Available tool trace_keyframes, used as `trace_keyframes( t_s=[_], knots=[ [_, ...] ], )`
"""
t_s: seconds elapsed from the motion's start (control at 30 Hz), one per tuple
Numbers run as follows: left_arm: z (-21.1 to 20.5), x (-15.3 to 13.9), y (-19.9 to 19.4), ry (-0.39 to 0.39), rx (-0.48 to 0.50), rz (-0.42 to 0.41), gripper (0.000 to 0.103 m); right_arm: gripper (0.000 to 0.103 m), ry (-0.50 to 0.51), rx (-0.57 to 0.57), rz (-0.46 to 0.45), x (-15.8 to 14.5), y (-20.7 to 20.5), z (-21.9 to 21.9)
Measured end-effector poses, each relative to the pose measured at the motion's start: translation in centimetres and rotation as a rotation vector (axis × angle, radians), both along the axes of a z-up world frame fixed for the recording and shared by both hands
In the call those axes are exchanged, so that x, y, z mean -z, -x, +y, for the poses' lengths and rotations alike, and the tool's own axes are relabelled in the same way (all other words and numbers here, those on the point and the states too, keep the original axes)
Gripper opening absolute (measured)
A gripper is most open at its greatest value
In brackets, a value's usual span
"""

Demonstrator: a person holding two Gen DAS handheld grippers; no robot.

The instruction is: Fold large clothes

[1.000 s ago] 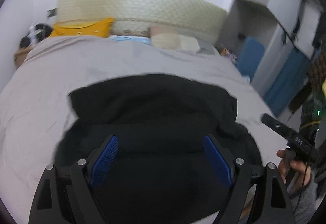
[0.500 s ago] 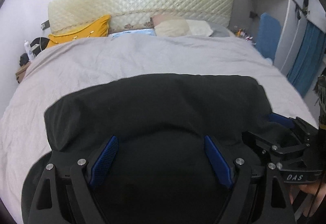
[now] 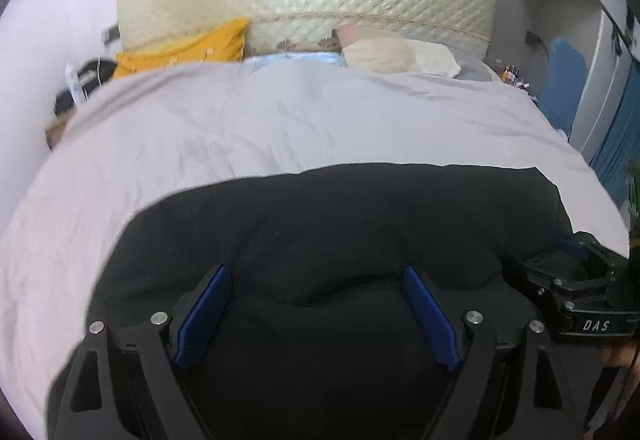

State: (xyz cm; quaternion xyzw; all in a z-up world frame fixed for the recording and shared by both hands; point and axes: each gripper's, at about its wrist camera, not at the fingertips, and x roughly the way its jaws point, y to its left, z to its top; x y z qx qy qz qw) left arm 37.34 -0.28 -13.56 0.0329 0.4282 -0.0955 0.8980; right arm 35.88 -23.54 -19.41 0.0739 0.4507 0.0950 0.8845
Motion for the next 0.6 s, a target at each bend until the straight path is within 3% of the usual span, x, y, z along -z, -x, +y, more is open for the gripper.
trace_keyframes(
  t_s=[0.37, 0.6],
  knots=[
    [-0.7, 2.4, -0.3, -0.023, 0.001, 0.01, 0.095, 0.103, 0.03, -0.011, -0.033, 1.4, 0.0, 0.6],
    [-0.3, 1.6, 0.8, -0.007, -0.002, -0.011, 0.095, 0.103, -0.052, -0.018, -0.039, 0.4, 0.9, -0.7]
  ],
)
